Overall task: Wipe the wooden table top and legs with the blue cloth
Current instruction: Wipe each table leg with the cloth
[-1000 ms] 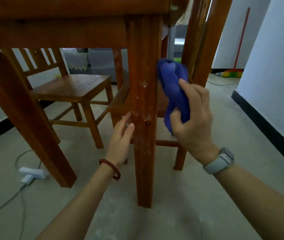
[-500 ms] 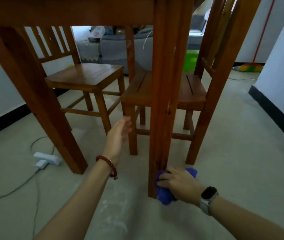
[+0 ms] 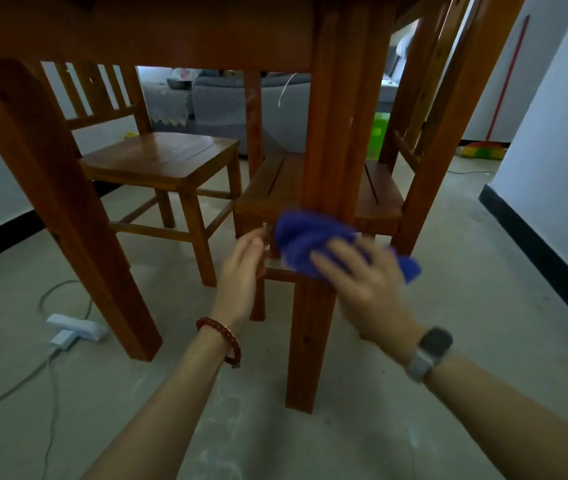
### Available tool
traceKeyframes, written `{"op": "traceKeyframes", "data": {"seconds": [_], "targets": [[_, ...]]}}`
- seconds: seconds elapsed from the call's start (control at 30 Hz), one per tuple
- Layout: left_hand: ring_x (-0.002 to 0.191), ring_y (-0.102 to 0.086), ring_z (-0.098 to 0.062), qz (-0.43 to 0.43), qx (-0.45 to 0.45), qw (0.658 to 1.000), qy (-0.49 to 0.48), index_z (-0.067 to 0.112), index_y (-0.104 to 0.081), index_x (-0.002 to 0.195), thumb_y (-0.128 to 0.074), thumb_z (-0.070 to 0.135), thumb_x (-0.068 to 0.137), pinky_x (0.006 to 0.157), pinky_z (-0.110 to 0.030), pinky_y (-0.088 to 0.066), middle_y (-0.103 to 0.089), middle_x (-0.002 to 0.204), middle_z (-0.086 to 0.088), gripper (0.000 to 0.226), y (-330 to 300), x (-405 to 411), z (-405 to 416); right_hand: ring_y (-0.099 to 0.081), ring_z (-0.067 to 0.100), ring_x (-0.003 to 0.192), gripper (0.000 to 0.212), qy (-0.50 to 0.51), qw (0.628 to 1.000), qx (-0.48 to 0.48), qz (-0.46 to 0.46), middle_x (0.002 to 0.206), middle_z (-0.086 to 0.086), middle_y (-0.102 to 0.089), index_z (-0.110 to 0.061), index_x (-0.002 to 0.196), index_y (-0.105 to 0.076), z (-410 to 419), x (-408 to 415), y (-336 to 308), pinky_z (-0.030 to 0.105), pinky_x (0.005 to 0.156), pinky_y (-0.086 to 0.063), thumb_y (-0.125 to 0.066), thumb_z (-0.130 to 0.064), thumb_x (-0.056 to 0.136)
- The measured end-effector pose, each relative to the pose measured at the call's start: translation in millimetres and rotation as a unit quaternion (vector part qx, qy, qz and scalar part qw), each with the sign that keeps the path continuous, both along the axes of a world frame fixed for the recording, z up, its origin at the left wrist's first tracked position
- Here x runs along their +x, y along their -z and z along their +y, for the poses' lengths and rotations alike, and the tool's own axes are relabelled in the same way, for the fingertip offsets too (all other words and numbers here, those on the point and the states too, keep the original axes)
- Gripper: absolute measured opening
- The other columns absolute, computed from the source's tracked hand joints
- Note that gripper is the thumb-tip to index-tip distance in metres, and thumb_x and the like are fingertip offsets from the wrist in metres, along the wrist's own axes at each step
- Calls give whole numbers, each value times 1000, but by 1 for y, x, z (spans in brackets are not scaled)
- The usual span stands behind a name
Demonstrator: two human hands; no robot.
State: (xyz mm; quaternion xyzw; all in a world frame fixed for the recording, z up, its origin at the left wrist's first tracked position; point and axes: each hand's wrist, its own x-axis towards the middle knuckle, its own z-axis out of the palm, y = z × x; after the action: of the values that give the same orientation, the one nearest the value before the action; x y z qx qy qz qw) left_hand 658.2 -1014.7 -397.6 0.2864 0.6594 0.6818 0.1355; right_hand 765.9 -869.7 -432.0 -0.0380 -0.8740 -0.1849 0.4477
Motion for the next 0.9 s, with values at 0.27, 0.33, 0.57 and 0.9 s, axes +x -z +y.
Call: {"op": "traceKeyframes", "data": {"seconds": [0.27, 0.33, 0.57, 0.9], "targets": [[109, -46, -7, 10, 2, 1000, 18, 25, -41, 129, -32, 26, 96, 89, -26, -39, -43, 122, 9, 34, -9, 3, 7, -46, 18, 93, 33, -78, 992, -92, -21, 106, 6, -56, -20, 112, -50, -3, 19, -35, 33, 75, -44, -46, -27, 80], [110, -44, -8, 2, 16, 1000, 18, 23, -38, 132, -32, 26, 96, 91, -27, -37, -43, 120, 8, 37, -22, 6, 13, -41, 21, 96, 35, -65, 990, -86, 95, 112, 7, -42, -17, 116, -47, 0, 10, -87, 32, 78, -37, -47, -25, 83], [121, -47, -18, 8, 67, 996, 55, 22, -43, 131, -27, 33, 96, 105, -41, -36, -47, 136, -4, 39, -61, 7, 26, -43, 28, 96, 37, 77, 980, -78, 163, 117, 12, -36, -18, 125, -43, -4, -15, -120, 38, 71, -44, -45, -21, 89], [115, -49, -17, 9, 57, 997, 59, 23, -47, 120, -25, 27, 97, 101, -34, -36, -53, 124, -3, 32, -59, 7, 18, -53, 37, 94, 37, 46, 980, -121, 148, 110, 25, -53, -10, 118, -53, -11, 1, -140, 32, 72, -41, -47, -21, 84]]}}
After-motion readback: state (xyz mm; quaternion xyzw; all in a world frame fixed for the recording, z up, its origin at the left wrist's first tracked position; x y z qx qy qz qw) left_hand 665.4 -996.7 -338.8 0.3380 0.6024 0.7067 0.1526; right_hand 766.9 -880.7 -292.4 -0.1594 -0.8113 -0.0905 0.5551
